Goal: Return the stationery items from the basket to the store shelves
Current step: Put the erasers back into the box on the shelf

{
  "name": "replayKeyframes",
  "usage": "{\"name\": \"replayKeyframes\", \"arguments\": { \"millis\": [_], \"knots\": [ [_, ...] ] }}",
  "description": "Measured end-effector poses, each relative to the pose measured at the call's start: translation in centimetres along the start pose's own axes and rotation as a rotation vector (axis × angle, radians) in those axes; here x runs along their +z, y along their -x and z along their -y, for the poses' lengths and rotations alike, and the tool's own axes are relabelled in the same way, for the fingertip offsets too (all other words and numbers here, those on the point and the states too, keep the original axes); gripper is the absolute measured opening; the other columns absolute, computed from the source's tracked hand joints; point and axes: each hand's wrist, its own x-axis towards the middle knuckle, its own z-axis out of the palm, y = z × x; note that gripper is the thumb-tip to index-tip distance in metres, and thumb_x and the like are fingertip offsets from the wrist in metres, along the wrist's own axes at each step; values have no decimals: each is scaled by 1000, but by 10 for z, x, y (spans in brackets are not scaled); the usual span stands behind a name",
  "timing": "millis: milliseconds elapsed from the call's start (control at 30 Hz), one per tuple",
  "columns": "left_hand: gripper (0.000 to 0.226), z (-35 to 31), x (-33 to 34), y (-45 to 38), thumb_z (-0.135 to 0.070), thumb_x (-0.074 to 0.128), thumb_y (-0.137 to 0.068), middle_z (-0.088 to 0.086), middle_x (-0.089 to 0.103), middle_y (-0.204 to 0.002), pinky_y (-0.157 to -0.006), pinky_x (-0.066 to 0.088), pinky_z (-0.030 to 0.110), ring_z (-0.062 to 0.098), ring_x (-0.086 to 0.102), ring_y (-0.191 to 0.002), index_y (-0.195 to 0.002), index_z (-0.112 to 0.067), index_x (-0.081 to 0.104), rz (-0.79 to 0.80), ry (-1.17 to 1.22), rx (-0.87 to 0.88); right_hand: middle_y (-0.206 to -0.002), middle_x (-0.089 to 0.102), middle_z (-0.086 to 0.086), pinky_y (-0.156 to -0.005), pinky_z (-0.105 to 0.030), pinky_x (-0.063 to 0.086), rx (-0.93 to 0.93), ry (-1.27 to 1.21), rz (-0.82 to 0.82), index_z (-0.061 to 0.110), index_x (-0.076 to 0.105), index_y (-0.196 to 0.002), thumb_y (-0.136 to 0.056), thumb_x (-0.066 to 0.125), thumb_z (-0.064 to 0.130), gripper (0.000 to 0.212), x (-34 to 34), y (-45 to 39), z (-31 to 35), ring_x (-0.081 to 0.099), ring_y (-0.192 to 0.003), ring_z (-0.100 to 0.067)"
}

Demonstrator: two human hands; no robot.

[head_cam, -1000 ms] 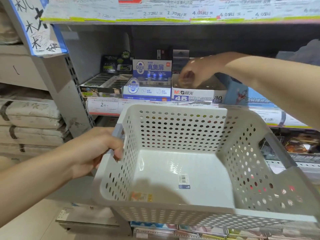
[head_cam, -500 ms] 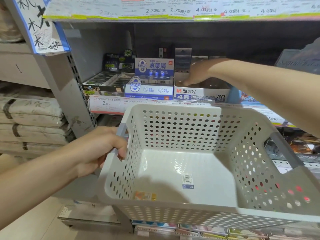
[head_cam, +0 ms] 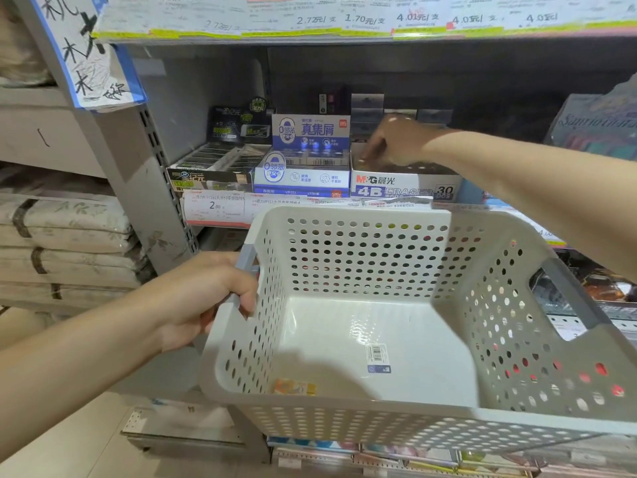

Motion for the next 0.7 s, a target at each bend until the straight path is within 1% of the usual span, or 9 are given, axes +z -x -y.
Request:
{"name": "replayKeyframes", "arguments": {
  "millis": [133,200,300,400,467,500,533,600,700],
  "knots": [
    [43,-1,-1,2,1,52,-42,18,67,-72,-62,51,35,31,62,-63,-82,-5,68,16,7,15,-118,66,-10,-93,-30,44,-10,-9,-48,7,66,-117,-89,63,14,30,6,1,2,61,-106,-27],
    [46,-2,-1,3,1,52,-42,21,67,-77,-69,50,39,34,62,-69,-85,-3,67,6,13,12,-118,66,-11,-91,-30,45,-12,30,-24,8,66,-117,-91,61,19,29,5,2,3,61,-105,-28],
    [52,-4,0,7,0,54,-42,25,64,-83,-77,39,48,37,59,-76,-93,2,65,-20,1,-8,-118,66,-8,-92,-34,46,-26,56,-29,12,67,-115,-93,55,29,30,-4,8,9,61,-104,-27],
    [54,-6,1,10,0,54,-41,23,62,-82,-78,35,47,36,57,-76,-94,2,64,-40,0,-20,-113,66,-4,-88,-29,47,-141,-59,-242,12,67,-113,-93,52,22,26,-8,31,25,61,-102,-22],
    [54,-6,1,10,0,54,-41,22,62,-82,-80,39,49,35,58,-76,-95,2,64,-45,9,-23,-98,67,1,-79,-25,48,-274,-208,-386,12,68,-103,-92,51,19,21,0,59,43,60,-87,-12],
    [54,-6,1,11,0,54,-41,21,63,-82,-82,41,51,35,59,-76,-94,1,64,-44,16,-25,-89,66,4,-72,-21,47,-335,-247,-400,12,69,-96,-91,52,18,19,7,73,52,58,-77,-6],
    [56,-5,0,11,0,54,-41,22,64,-83,-85,42,53,35,59,-77,-96,1,64,-42,22,-26,-80,64,6,-66,-18,44,-378,-262,-364,13,68,-88,-90,52,17,17,17,85,60,54,-69,-2],
    [63,-4,0,9,0,55,-41,26,64,-88,-83,41,53,36,59,-79,-104,4,62,-39,19,-29,-67,64,3,-59,-20,44,-394,-211,-158,10,67,-77,-86,54,14,16,37,107,74,54,-59,-5],
    [65,-1,1,5,0,53,-41,30,64,-95,-82,45,49,36,59,-80,-105,1,64,-28,24,-16,-74,68,-5,-65,-27,47,-392,-3,291,11,67,-76,-82,59,18,13,71,129,90,56,-64,-18]
  ]
}}
